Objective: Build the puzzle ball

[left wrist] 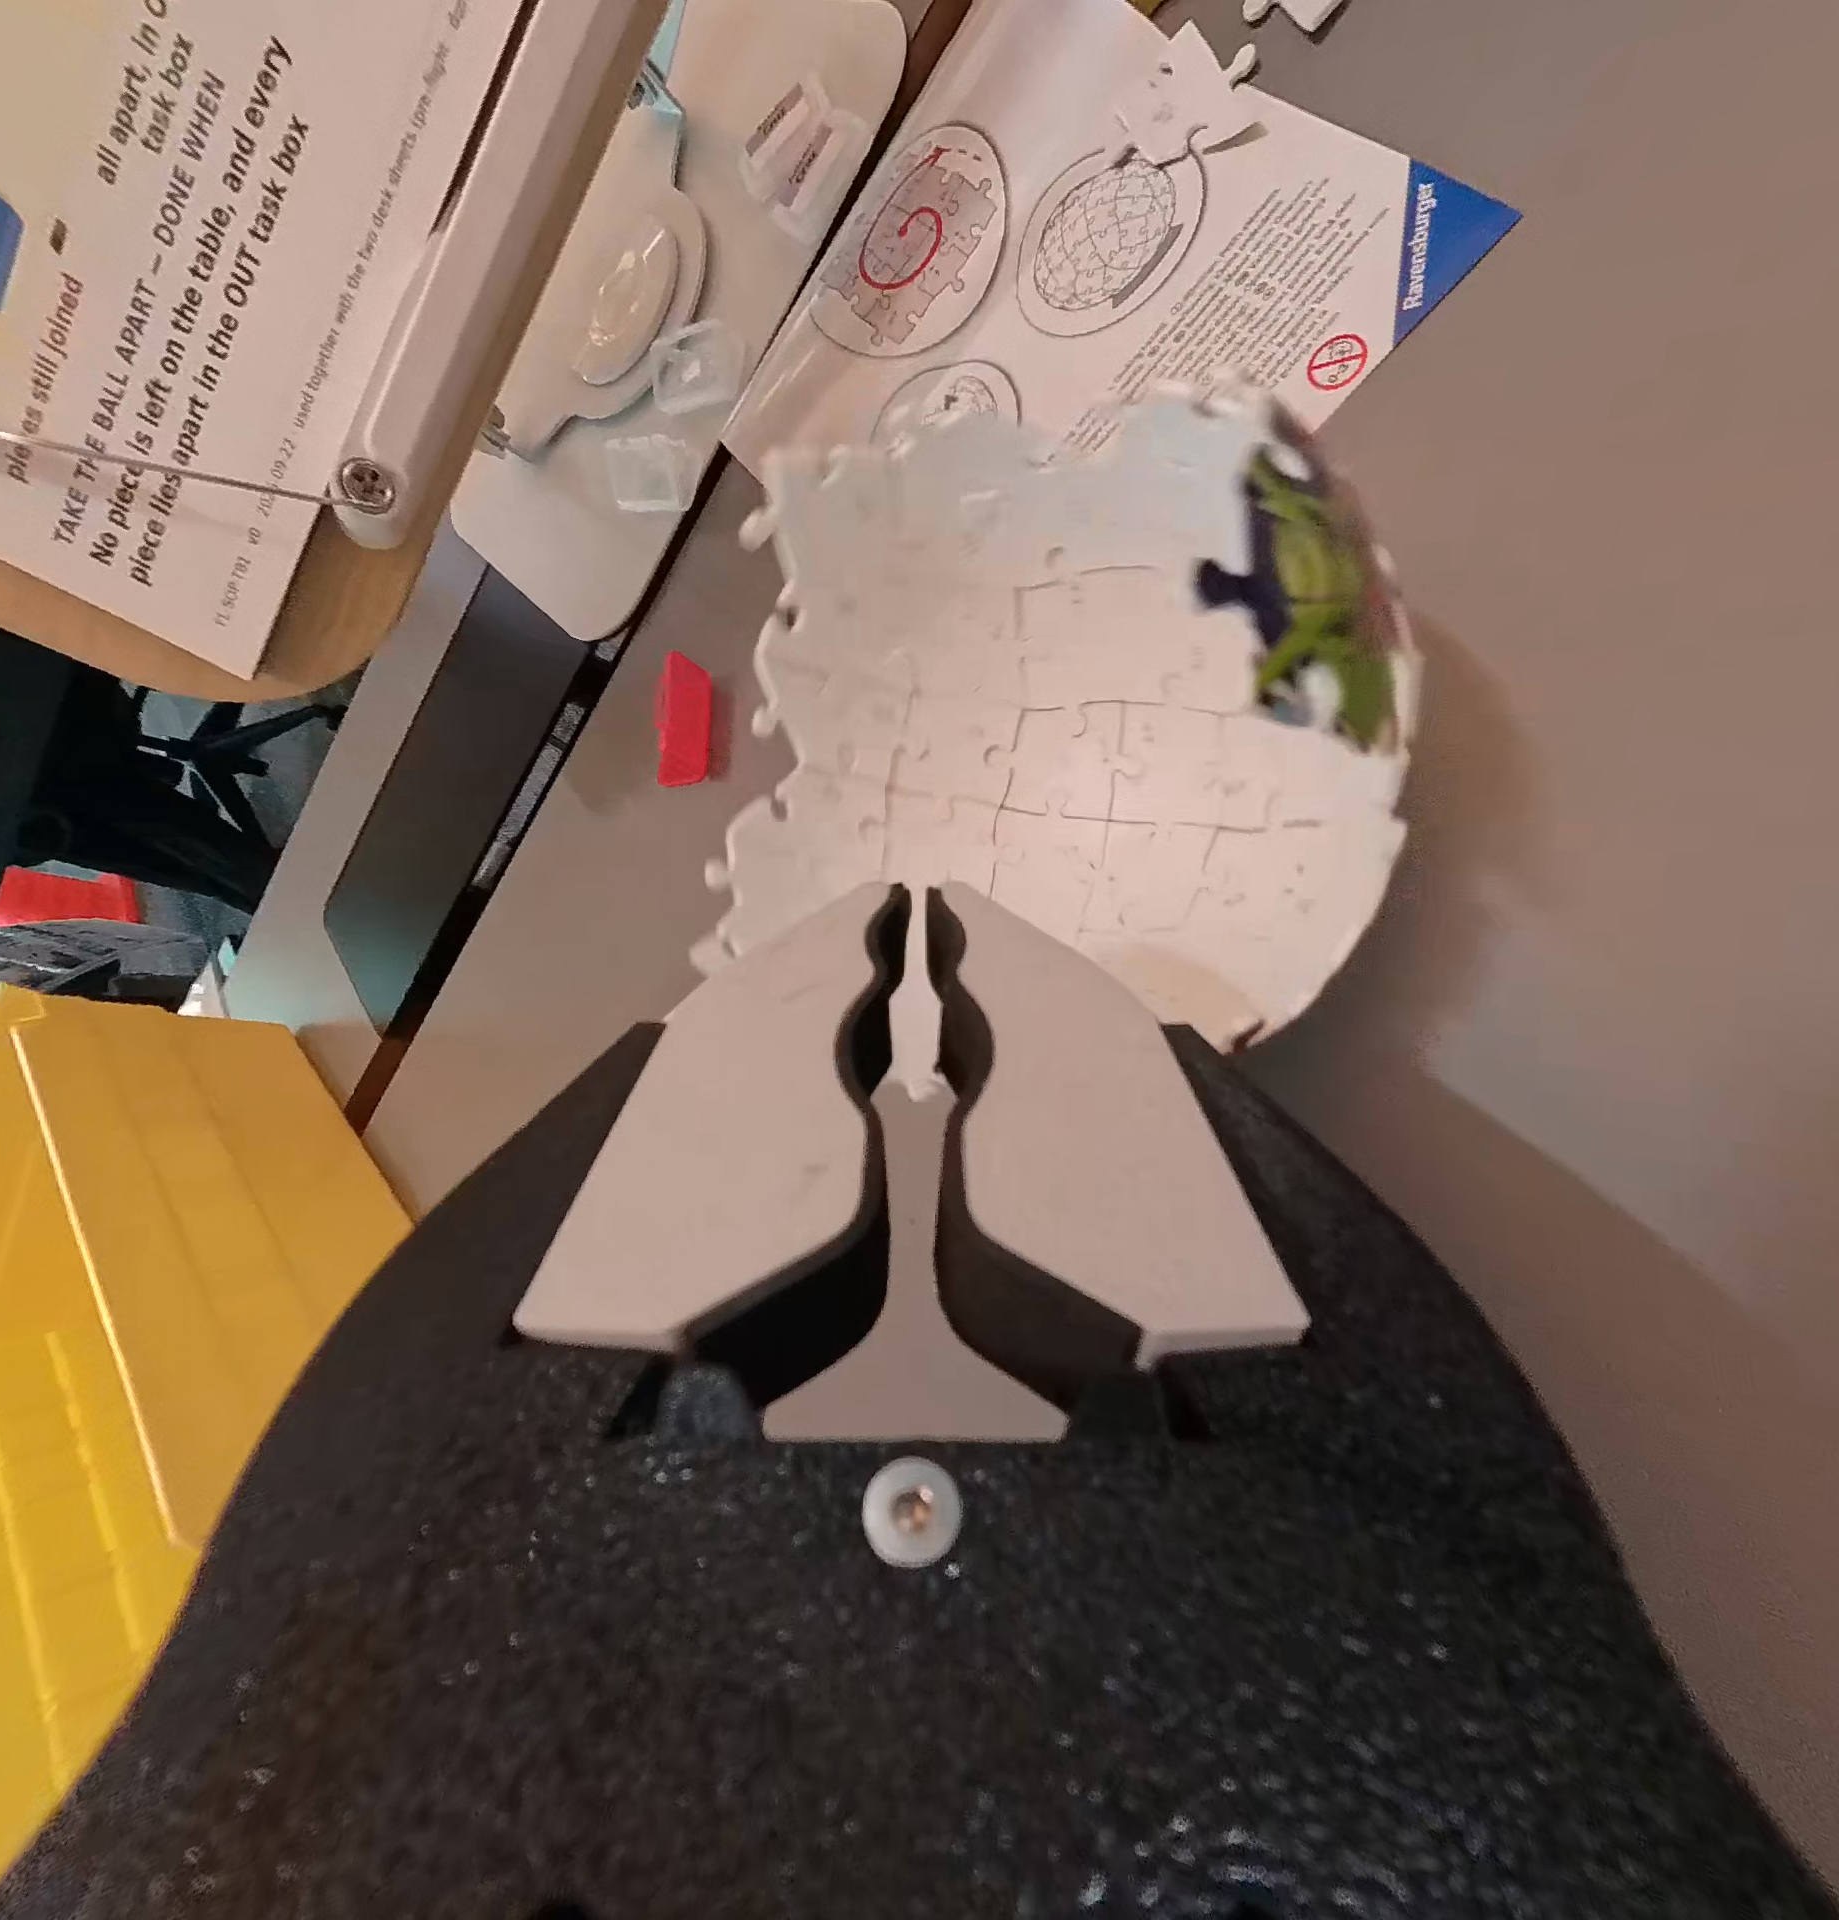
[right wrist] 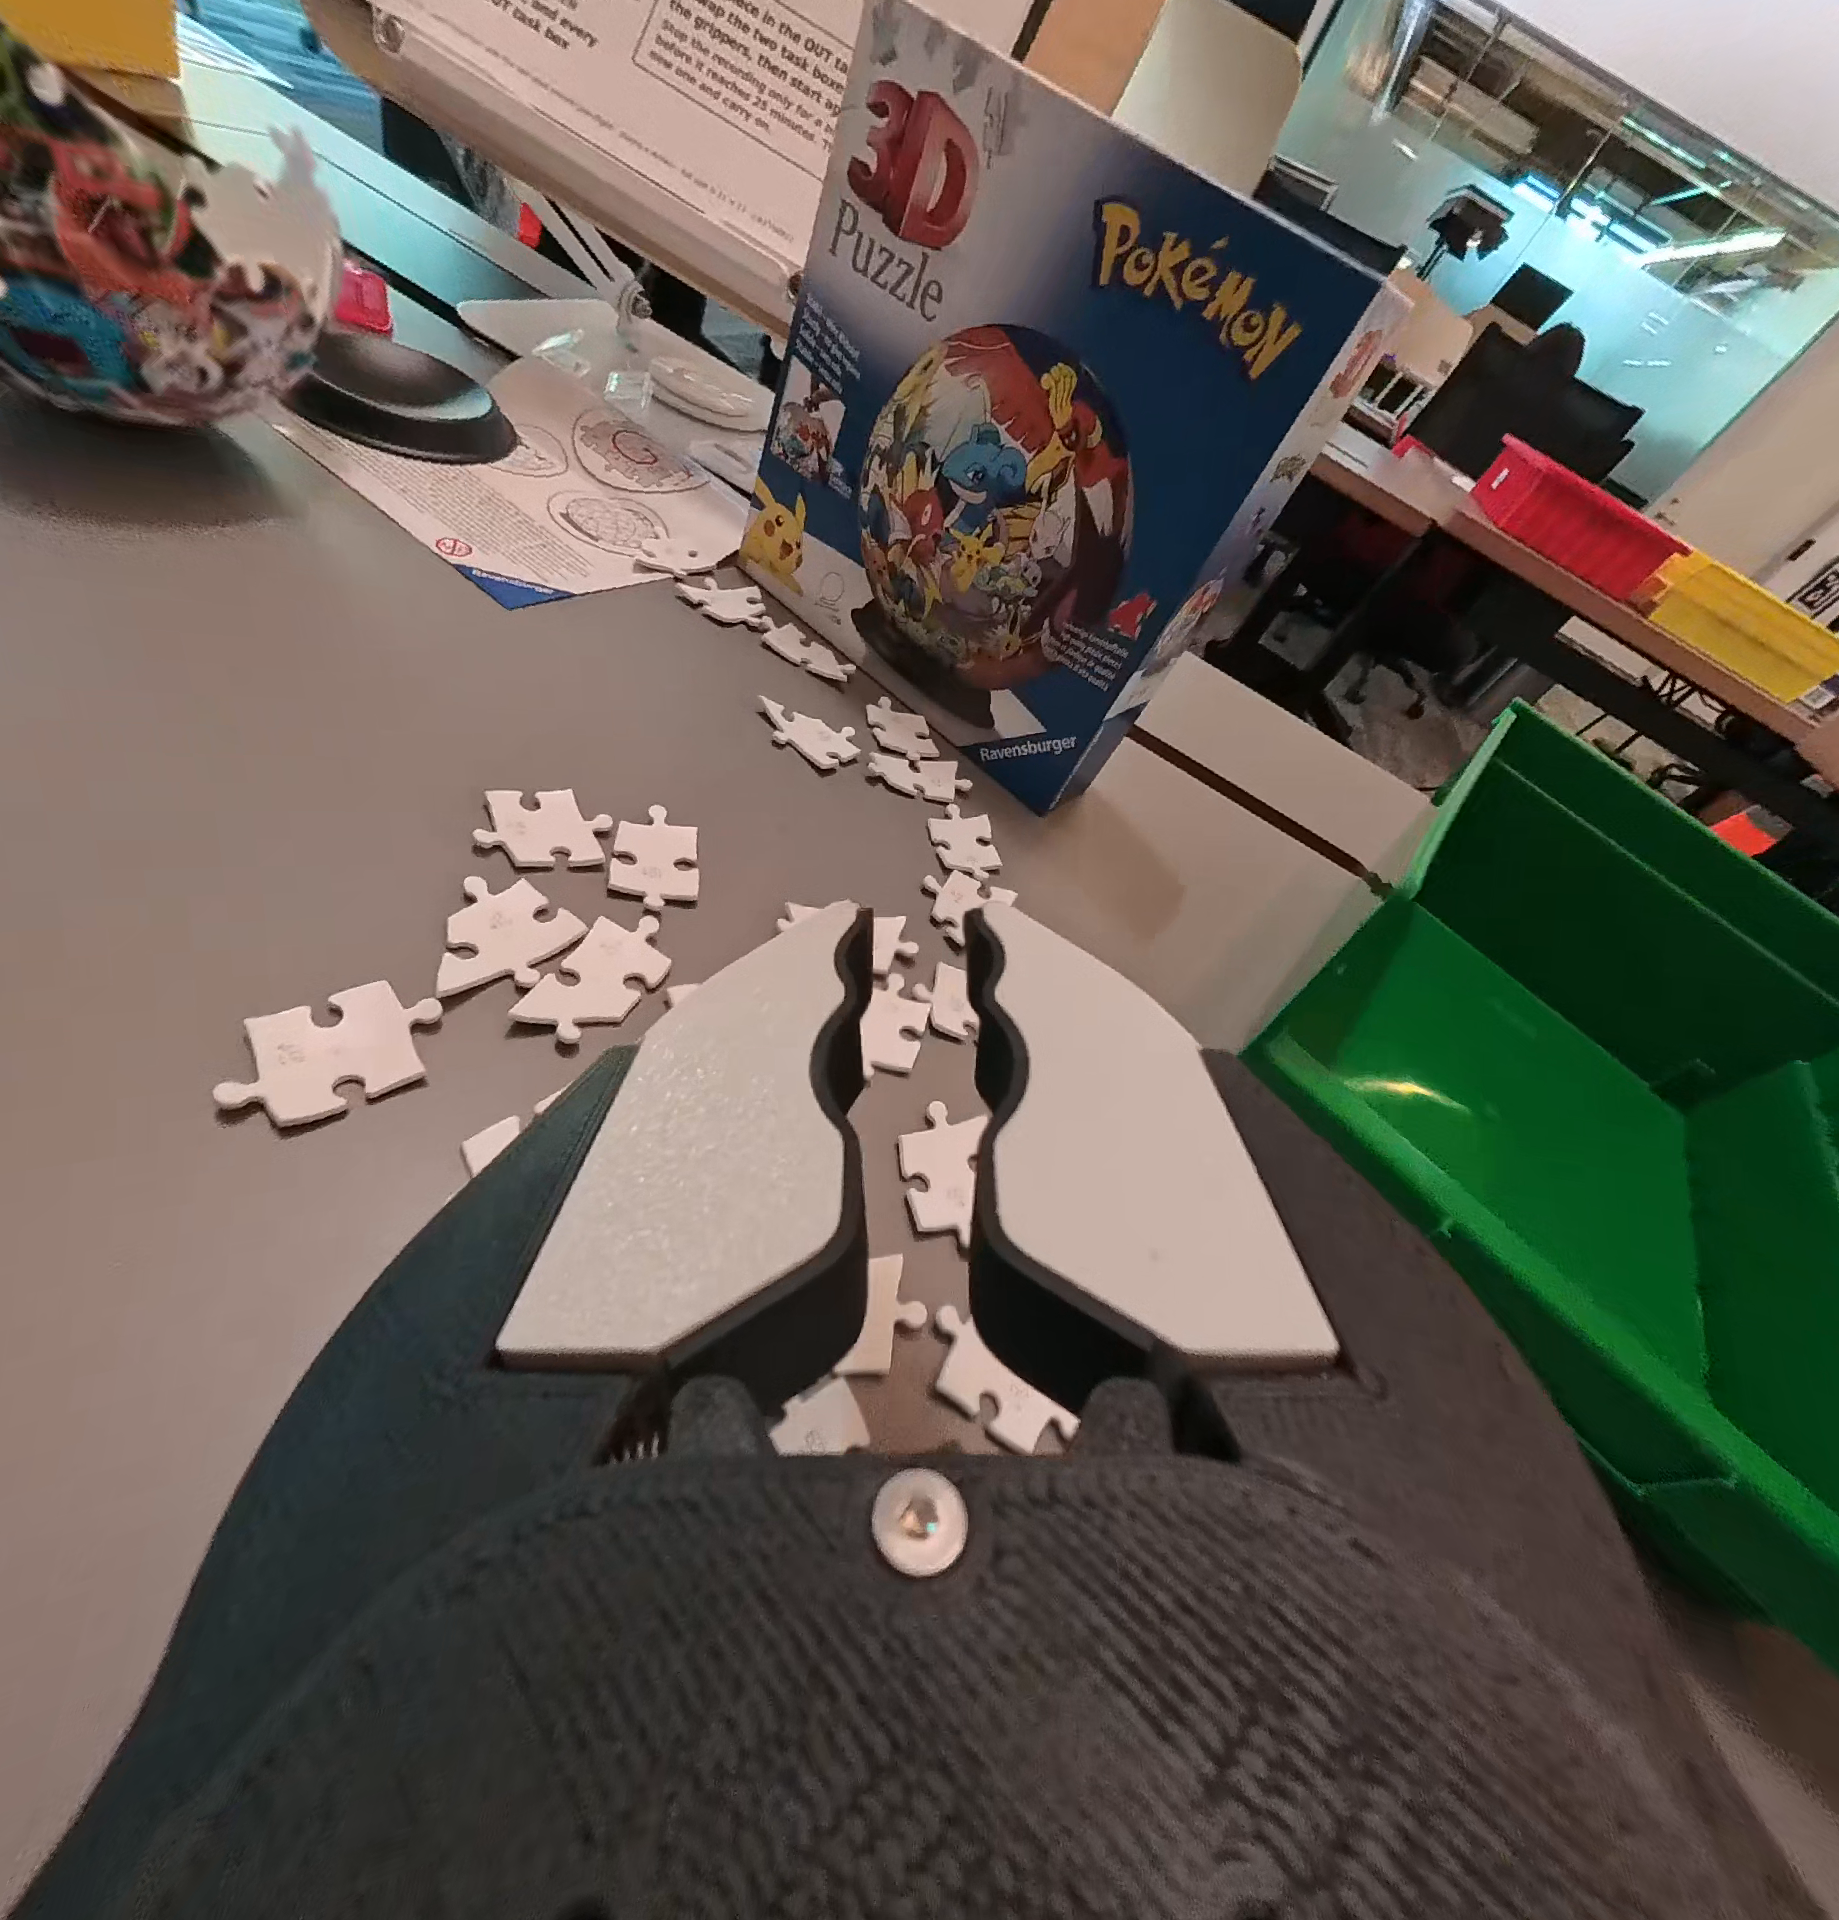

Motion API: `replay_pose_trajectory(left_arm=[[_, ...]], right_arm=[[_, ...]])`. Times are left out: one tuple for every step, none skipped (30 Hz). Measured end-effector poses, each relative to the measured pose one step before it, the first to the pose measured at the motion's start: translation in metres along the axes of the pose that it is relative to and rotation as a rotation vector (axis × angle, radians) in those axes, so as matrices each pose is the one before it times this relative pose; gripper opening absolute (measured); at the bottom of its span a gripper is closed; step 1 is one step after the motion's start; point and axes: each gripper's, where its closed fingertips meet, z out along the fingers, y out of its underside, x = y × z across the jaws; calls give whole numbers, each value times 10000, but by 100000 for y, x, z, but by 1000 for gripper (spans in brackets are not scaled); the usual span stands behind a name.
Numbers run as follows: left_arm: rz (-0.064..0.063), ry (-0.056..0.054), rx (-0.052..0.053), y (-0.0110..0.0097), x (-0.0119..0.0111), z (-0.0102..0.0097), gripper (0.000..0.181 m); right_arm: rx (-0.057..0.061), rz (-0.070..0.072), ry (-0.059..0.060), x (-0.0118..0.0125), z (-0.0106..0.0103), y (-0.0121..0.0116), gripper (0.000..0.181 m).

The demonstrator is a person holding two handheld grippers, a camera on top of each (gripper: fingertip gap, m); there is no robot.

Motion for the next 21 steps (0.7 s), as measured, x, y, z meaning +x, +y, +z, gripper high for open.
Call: replay_pose_trajectory(left_arm=[[-84,102,-26,95,46,165,2],[-83,100,4,69,73,178,1],[-78,79,7,76,68,164,0],[-63,44,-12,93,36,123,0],[-45,-6,4,73,-37,100,0],[-37,-33,47,2,-75,82,0],[-51,6,80,-63,-16,65,0],[-67,49,41,-31,42,74,0],[-45,35,-1,9,33,68,0],[-1,6,-14,36,-14,65,0],[23,-15,-20,25,-32,43,0],[16,-26,-26,30,-40,11,0],[-1,-40,-15,18,-68,3,0],[-10,-28,-3,-4,-52,5,0],[4,2,3,-3,-13,-5,0],[20,7,4,6,4,16,0],[26,-18,0,12,-32,13,0],[38,-23,1,3,-40,15,0],[44,-11,5,-23,-20,13,1],[38,-21,18,-44,-15,2,1],[35,-29,19,-55,-34,3,1]], right_arm=[[-46,8,-60,6,296,113,17],[-40,-36,-17,16,254,127,17],[-13,-54,57,97,186,79,17],[15,-8,80,136,147,44,17],[16,49,0,49,127,75,17],[7,87,-32,16,101,96,17],[25,115,18,94,97,88,17],[38,107,-4,73,70,57,17],[1,78,-40,51,87,94,16],[-8,38,-15,82,73,62,16],[11,-5,39,142,51,8,16],[4,-22,29,139,46,-6,16],[-14,-17,0,88,62,-4,16],[6,-20,17,98,71,-56,16],[10,-30,10,74,63,-78,16],[13,-24,-36,-6,95,-117,16],[35,-27,-73,-81,115,-180,17],[-2,-41,-76,-109,144,-149,17],[-24,-84,-67,-84,150,-133,17],[-44,-103,-25,-21,141,-91,18],[-71,-92,11,41,121,-49,18]])
